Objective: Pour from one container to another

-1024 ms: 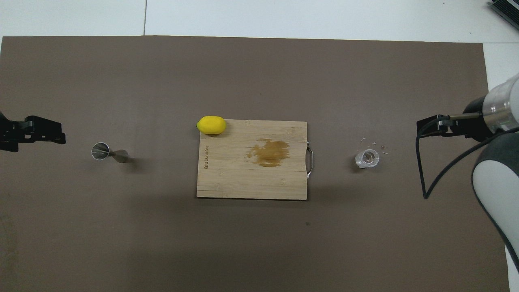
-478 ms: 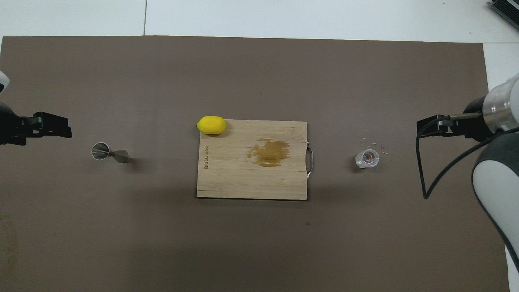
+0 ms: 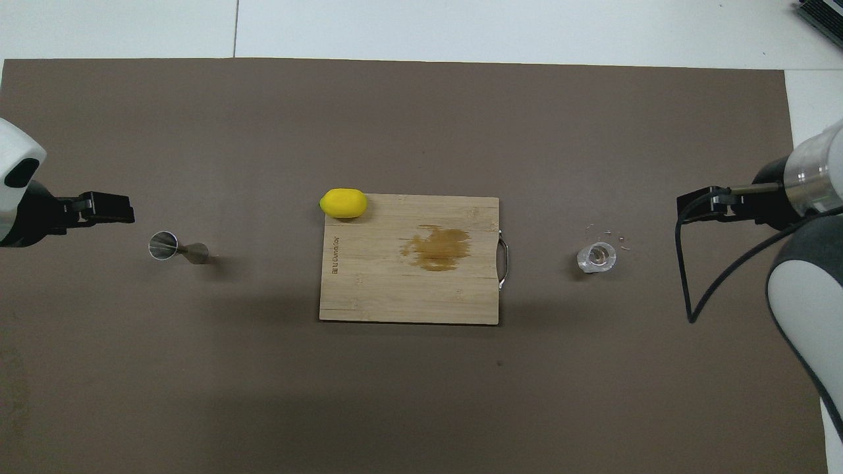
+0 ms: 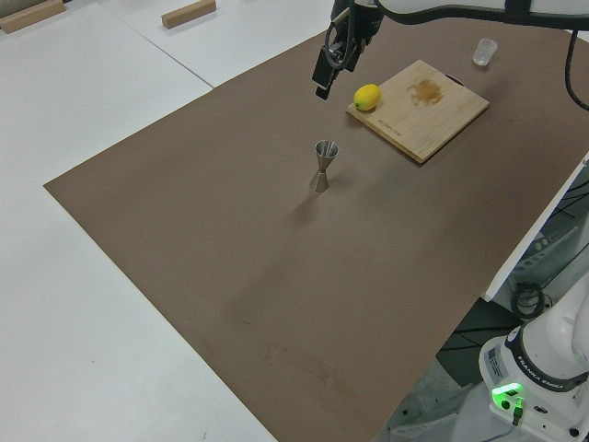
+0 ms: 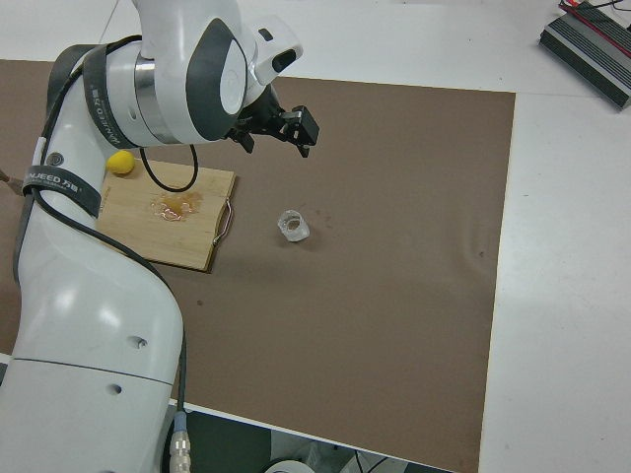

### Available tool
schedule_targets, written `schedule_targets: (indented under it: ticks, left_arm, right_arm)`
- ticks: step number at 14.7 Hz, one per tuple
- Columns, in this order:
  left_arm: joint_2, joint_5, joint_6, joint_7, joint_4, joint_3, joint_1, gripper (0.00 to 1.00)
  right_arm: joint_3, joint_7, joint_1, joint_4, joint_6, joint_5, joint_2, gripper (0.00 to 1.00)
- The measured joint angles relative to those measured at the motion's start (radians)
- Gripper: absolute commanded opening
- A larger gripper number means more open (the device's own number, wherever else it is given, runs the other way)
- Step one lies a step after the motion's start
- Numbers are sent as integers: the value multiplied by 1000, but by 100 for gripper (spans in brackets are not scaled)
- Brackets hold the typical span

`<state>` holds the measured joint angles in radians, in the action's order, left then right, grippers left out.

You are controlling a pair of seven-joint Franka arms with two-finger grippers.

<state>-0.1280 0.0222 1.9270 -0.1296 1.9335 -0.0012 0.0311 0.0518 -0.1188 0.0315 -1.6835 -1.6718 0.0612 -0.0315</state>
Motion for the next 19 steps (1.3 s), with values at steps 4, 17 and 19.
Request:
schedule_targets:
  ticks: [4,17,19]
  left_arm:
    - [-5,0,0,0,11,2,-1,100]
    - [-8,0,2,1,12,-7,2,100]
    - [-5,0,12,1,15,-3,0,100]
  right_arm:
    - [0,0,0,0,0,0,0,100]
    - [0,0,0,0,0,0,0,100]
    - [0,0,0,0,0,0,0,100]
